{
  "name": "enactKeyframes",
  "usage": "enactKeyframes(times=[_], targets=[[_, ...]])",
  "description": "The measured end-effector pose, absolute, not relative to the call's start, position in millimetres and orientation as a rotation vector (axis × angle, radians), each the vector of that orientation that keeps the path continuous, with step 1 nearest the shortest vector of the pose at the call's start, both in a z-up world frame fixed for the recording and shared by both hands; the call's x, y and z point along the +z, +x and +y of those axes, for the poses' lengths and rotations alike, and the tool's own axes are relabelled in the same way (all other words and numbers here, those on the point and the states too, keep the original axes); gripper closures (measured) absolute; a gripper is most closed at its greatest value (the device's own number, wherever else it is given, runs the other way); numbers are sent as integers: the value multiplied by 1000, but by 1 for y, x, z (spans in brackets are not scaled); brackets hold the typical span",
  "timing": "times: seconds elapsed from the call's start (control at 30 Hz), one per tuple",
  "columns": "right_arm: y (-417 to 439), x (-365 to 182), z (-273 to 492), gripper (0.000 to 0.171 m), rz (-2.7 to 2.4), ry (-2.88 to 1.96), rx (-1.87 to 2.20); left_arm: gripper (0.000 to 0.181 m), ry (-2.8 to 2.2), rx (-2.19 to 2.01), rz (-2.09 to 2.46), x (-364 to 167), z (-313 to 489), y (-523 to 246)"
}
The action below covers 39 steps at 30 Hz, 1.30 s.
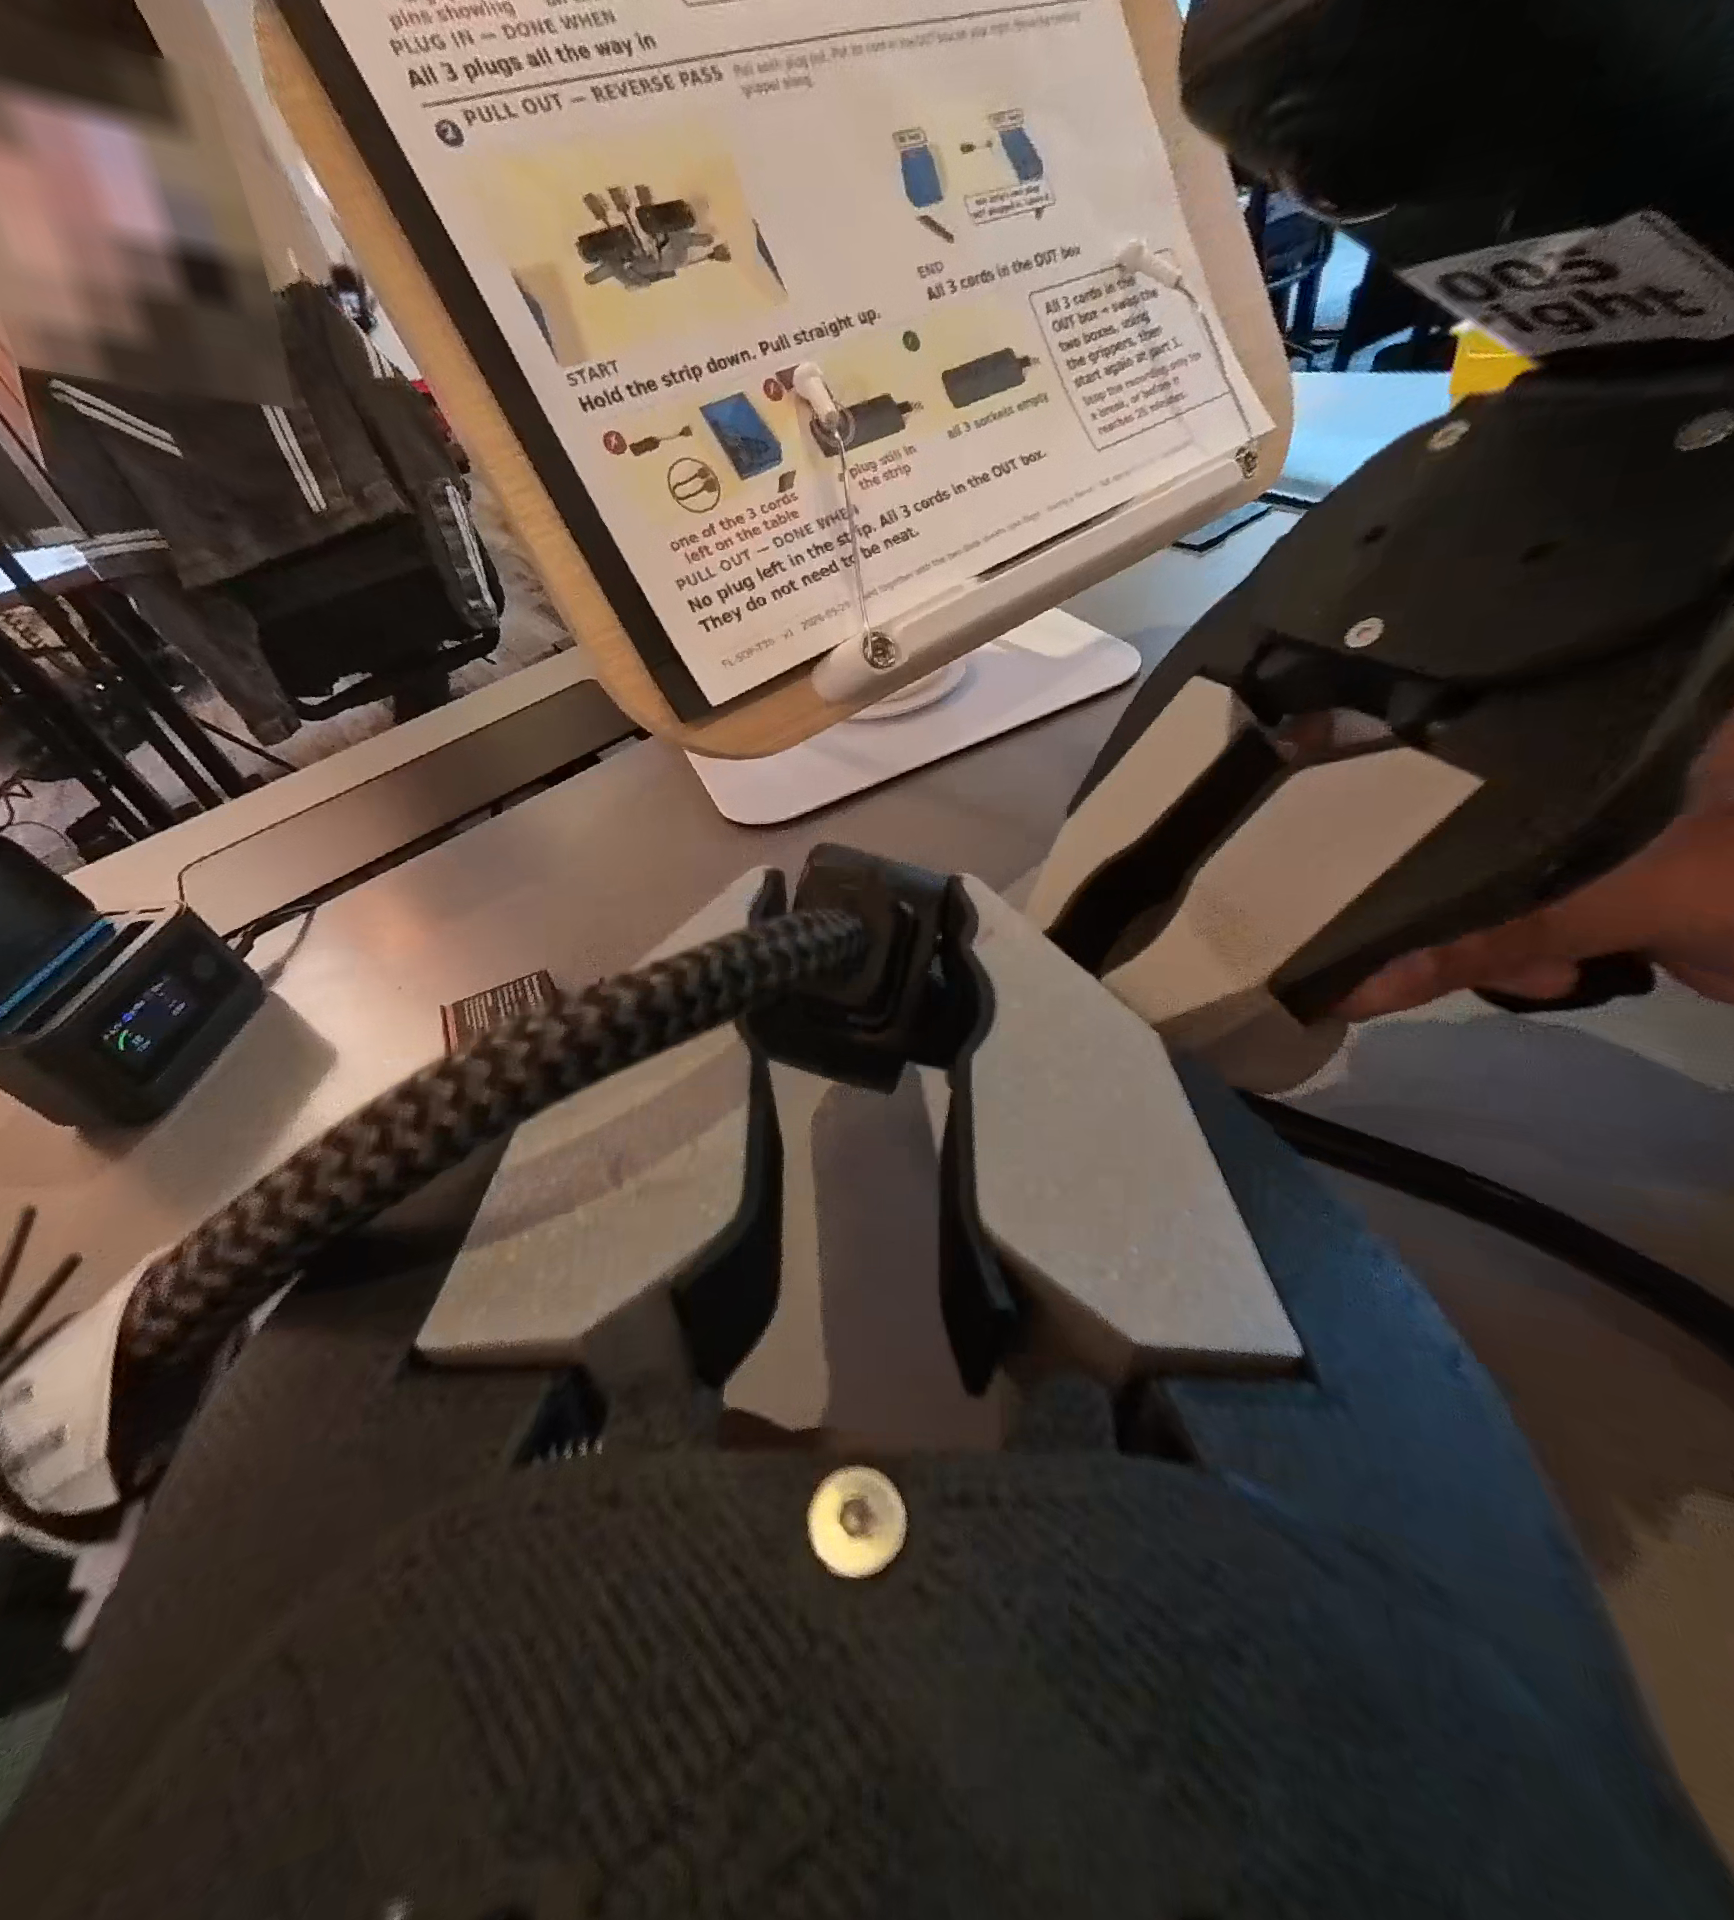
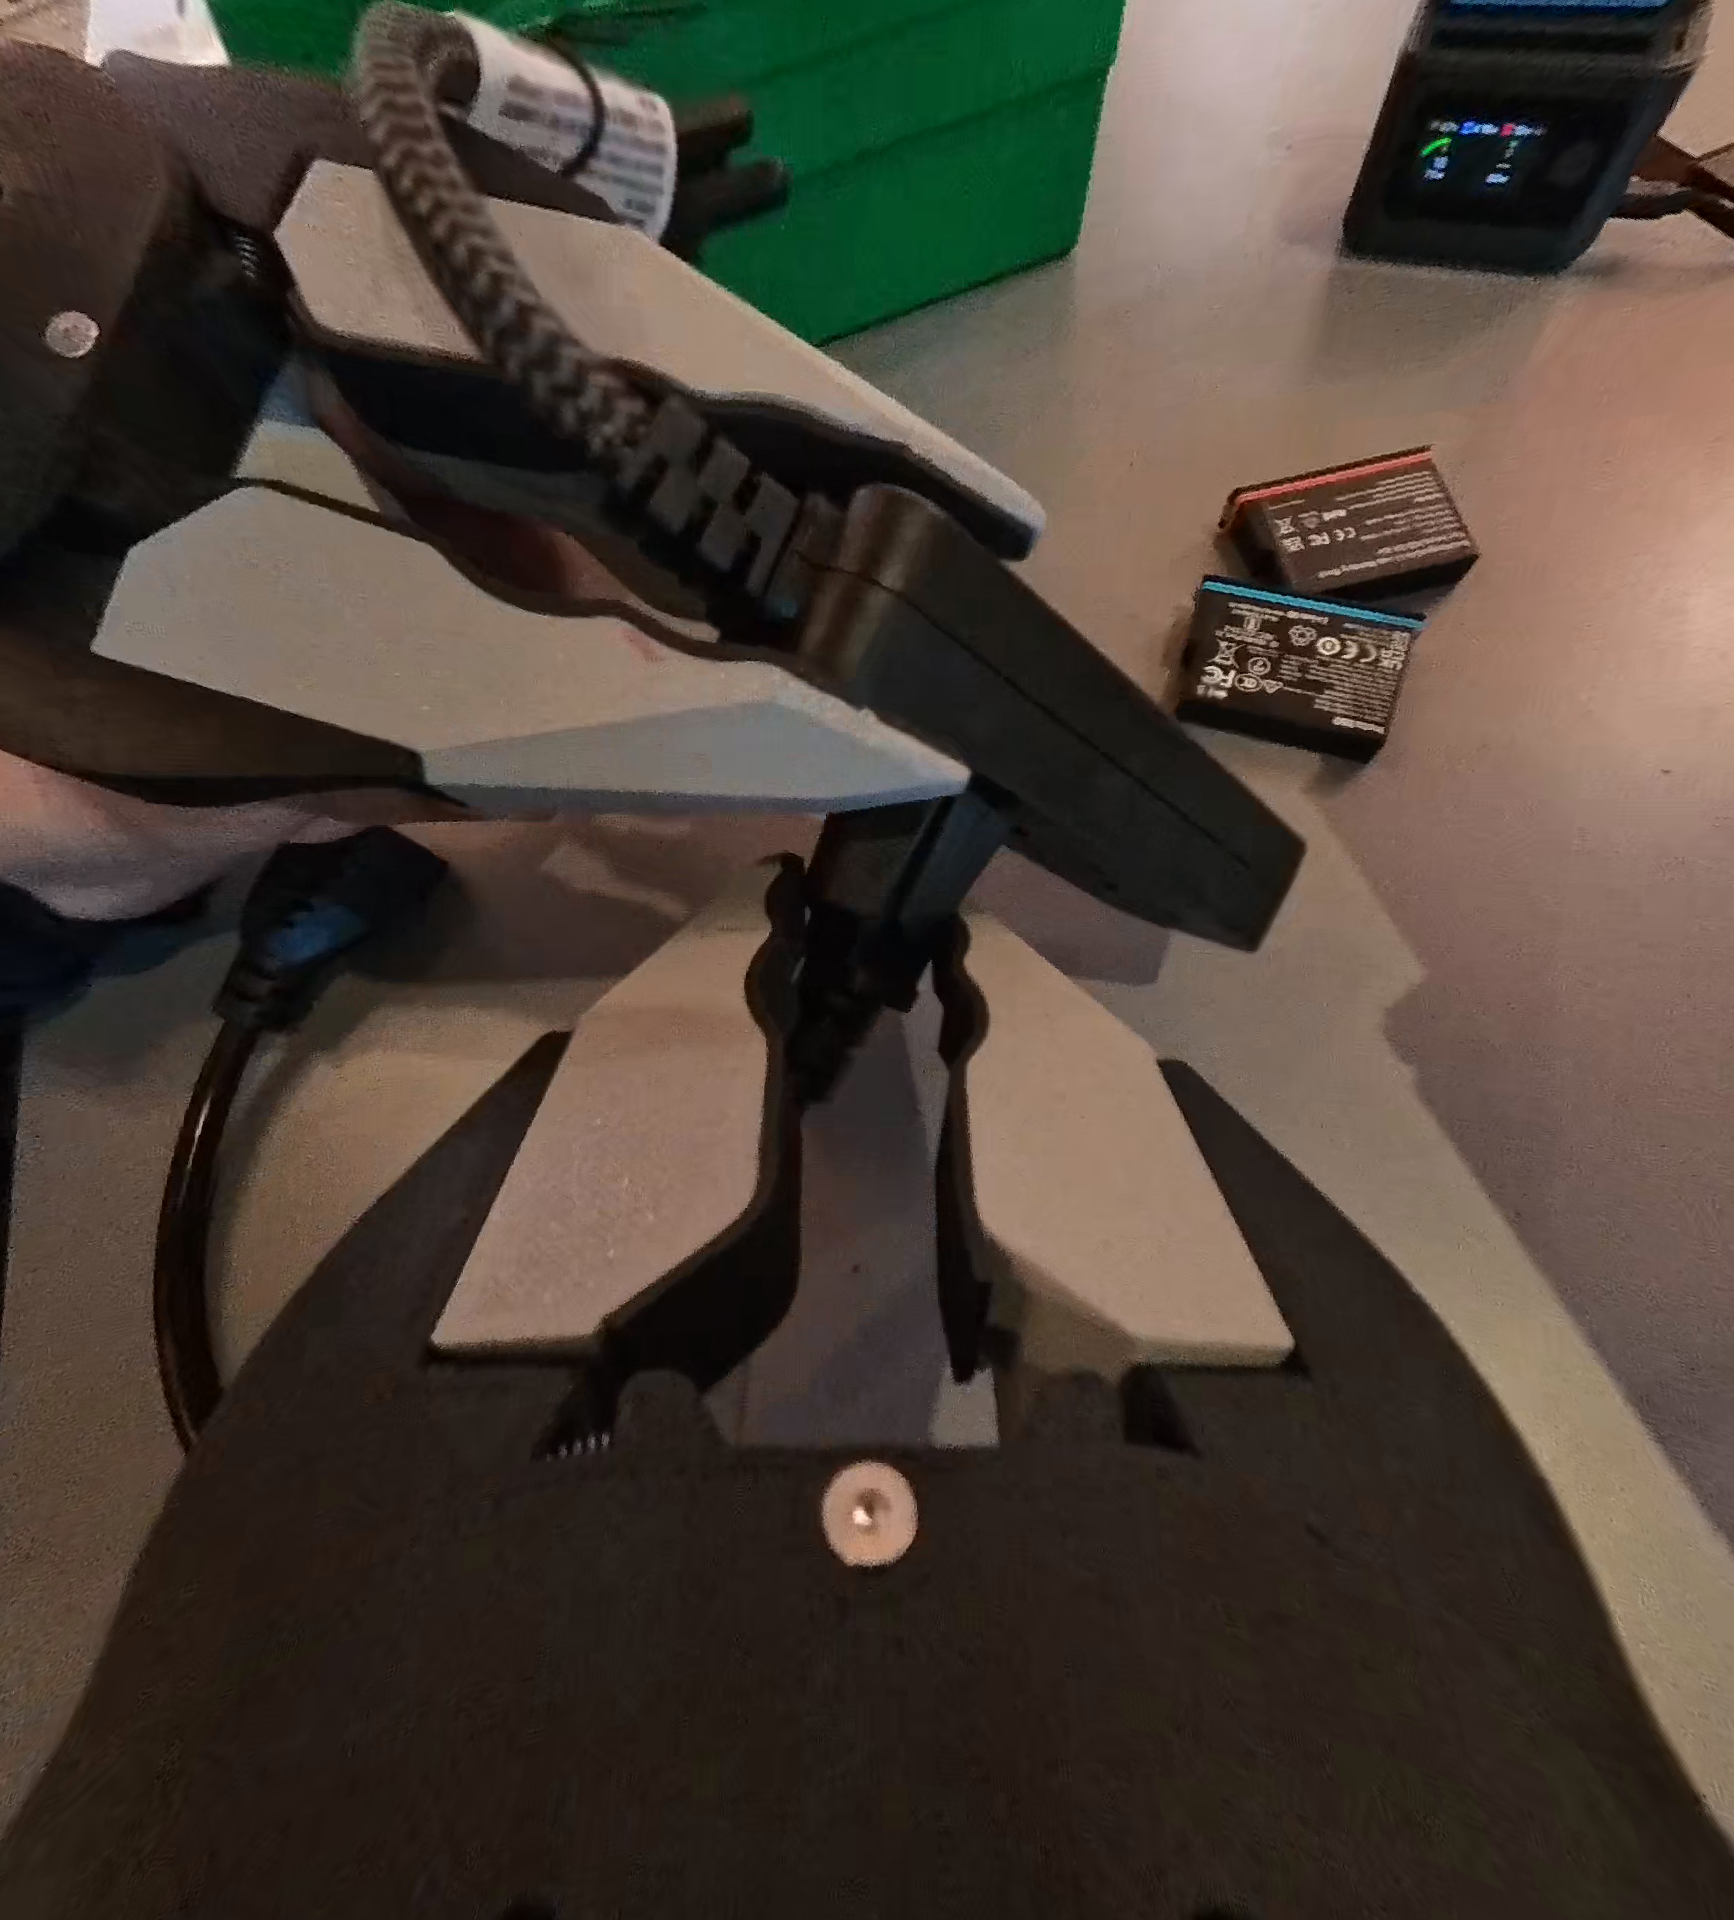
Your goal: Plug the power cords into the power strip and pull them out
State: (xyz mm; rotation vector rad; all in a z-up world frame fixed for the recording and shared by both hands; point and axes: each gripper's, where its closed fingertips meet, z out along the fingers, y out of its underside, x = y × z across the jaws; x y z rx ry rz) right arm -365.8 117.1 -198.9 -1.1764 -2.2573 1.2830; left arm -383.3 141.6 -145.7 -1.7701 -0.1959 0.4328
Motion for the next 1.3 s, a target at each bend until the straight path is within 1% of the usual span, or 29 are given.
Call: enactKeyframes(times=[0.27,0.4,0.5,0.83,1.0,1.13,1.3], targets=[[-372,-198,121,150,-2252,-1117,1326,153,-1765,411,-183,-146,143,-381],[-366,-195,111,149,-2292,-1149,1518,153,-1770,483,-128,-146,142,-380],[-365,-193,107,148,-2294,-1183,1585,153,-1764,490,-112,-146,142,-380],[-368,-200,106,144,-2297,-1145,1492,151,-1760,385,-150,-150,144,-380],[-370,-202,104,143,-2282,-1115,1498,151,-1753,393,-153,-149,144,-382],[-370,-204,103,143,-2274,-1106,1535,148,-1746,380,-157,-148,145,-381],[-369,-205,102,142,-2279,-1077,1575,153,-1770,359,-104,-149,145,-375]])
